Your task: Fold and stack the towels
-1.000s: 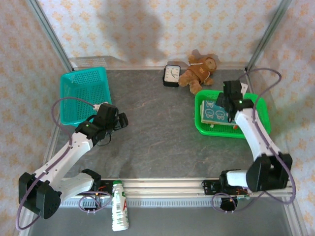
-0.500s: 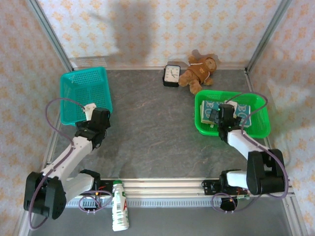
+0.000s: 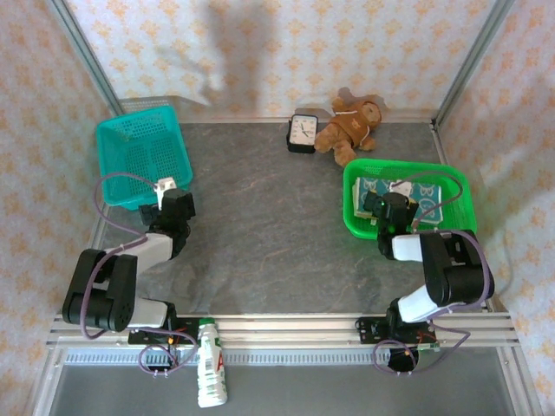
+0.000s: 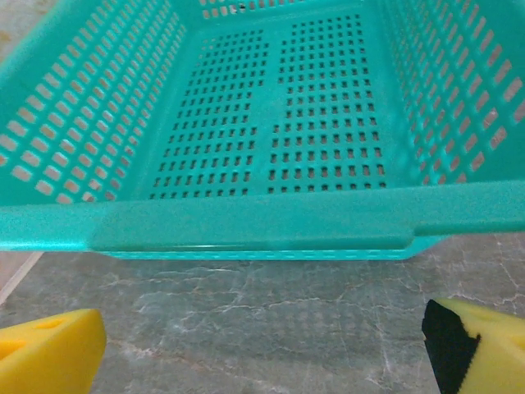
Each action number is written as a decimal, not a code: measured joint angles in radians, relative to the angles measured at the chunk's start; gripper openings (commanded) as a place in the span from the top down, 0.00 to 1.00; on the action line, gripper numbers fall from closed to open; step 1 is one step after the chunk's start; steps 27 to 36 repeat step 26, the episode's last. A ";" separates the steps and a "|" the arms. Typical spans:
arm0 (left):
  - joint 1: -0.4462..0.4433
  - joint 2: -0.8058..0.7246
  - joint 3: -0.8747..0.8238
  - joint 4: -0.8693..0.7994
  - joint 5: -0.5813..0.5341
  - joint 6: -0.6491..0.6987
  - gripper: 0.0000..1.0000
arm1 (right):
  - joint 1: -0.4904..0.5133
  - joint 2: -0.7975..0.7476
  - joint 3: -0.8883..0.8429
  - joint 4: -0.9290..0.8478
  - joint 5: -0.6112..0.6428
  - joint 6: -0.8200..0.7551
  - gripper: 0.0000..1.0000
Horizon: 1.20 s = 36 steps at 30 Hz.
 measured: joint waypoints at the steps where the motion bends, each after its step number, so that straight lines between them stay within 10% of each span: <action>1: 0.006 0.009 0.000 0.021 0.023 0.011 0.00 | -0.003 0.005 0.000 0.003 -0.009 0.000 0.00; 14: 0.017 0.158 -0.058 0.313 0.292 0.071 0.00 | -0.023 0.009 0.003 0.023 -0.054 0.000 0.00; 36: 0.017 0.158 -0.063 0.409 0.285 0.071 0.00 | -0.023 0.009 0.003 0.026 -0.055 0.000 0.01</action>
